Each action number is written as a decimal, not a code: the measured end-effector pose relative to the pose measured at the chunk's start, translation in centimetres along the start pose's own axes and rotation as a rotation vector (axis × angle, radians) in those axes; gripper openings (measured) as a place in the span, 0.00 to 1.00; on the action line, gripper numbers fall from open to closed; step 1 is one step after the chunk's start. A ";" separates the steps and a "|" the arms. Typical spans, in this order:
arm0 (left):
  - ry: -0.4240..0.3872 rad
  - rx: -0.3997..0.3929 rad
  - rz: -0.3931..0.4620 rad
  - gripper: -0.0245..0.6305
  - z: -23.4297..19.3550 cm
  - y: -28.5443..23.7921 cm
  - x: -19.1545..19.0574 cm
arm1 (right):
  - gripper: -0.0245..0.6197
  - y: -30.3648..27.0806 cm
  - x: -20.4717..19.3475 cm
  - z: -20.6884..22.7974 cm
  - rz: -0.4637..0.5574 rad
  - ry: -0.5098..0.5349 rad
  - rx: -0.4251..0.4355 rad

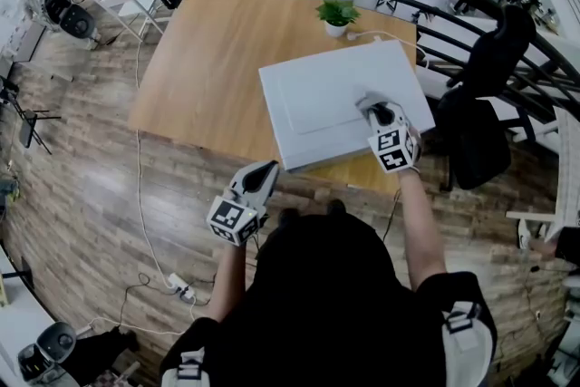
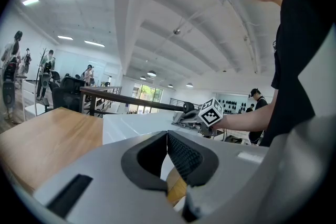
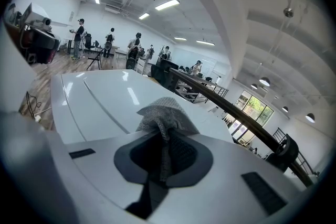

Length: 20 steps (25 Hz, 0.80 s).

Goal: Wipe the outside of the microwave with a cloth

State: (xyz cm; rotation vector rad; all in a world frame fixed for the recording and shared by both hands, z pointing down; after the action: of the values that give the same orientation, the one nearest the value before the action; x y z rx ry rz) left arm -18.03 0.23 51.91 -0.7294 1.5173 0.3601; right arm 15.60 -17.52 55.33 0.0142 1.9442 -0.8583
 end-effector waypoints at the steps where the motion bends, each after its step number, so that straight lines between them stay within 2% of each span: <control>1: -0.004 -0.001 0.006 0.04 -0.1 0.0 0.0 | 0.06 0.0 0.2 -0.2 0.000 0.000 0.003; 14: 0.002 -0.025 -0.008 0.04 -0.9 0.9 -0.3 | 0.06 0.0 1.3 -3.2 0.002 0.008 0.024; 20: -0.008 -0.023 0.014 0.04 -1.6 1.4 0.1 | 0.06 -0.4 1.8 -4.7 0.008 0.014 0.033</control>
State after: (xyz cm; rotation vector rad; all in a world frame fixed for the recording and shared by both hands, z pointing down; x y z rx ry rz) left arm -20.10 0.23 51.73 -0.7353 1.5135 0.3906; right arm 10.86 -15.72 55.49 0.0468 1.9414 -0.8870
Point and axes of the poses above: the fingertips, and each gripper's own axes: y backward along the fingers, z to its right, x out of its top, the point moved 10 cm from there along y, backward along the fingers, and after that the axes turned 8 degrees about -y, right-handed, at the moved point
